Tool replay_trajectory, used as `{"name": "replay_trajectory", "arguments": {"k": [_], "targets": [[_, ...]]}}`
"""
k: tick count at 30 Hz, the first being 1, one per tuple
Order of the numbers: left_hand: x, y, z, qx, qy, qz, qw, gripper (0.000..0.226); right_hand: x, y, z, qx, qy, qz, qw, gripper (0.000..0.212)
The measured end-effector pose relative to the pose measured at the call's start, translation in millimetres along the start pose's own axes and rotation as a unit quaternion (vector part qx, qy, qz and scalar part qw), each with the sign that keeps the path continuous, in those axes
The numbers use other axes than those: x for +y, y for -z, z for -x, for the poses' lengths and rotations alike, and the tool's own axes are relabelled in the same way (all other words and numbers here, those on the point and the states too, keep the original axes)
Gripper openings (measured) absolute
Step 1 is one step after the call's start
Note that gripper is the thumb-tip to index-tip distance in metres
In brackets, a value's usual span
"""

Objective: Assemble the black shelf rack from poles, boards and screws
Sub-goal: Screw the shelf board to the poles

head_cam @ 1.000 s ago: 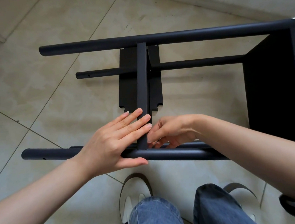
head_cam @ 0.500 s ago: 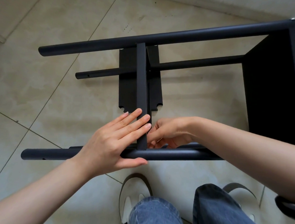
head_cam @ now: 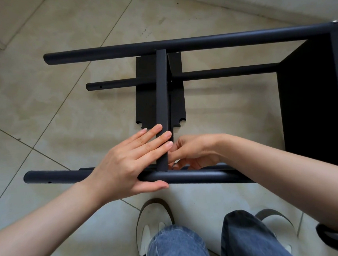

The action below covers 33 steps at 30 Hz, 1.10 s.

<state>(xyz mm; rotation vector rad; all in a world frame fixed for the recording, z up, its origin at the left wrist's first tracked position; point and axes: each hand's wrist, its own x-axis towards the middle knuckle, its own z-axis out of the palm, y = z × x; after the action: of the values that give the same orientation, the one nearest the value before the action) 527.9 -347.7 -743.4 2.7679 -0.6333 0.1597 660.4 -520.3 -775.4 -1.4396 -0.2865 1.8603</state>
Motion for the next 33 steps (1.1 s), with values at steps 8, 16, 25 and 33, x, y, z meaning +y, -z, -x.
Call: {"name": "replay_trajectory", "arguments": {"k": [8,16,25,33], "targets": [[0.6,0.4,-0.7,0.000,0.002,0.003,1.000,0.075,-0.5,2.3,3.0,0.004,-0.003,0.022,1.000,0.030],[1.3,1.4,-1.2,0.001,0.002,-0.001,1.000,0.075,-1.5,4.0,6.4,0.001,0.005,0.031,1.000,0.023],[0.3,0.6,-0.8,0.000,0.002,0.005,1.000,0.075,-0.9,0.2,1.5,-0.001,0.006,0.043,0.999,0.024],[-0.5,-0.1,0.1,-0.001,-0.001,0.008,1.000,0.076,-2.0,3.5,0.8,0.020,-0.001,0.084,0.996,0.032]]}}
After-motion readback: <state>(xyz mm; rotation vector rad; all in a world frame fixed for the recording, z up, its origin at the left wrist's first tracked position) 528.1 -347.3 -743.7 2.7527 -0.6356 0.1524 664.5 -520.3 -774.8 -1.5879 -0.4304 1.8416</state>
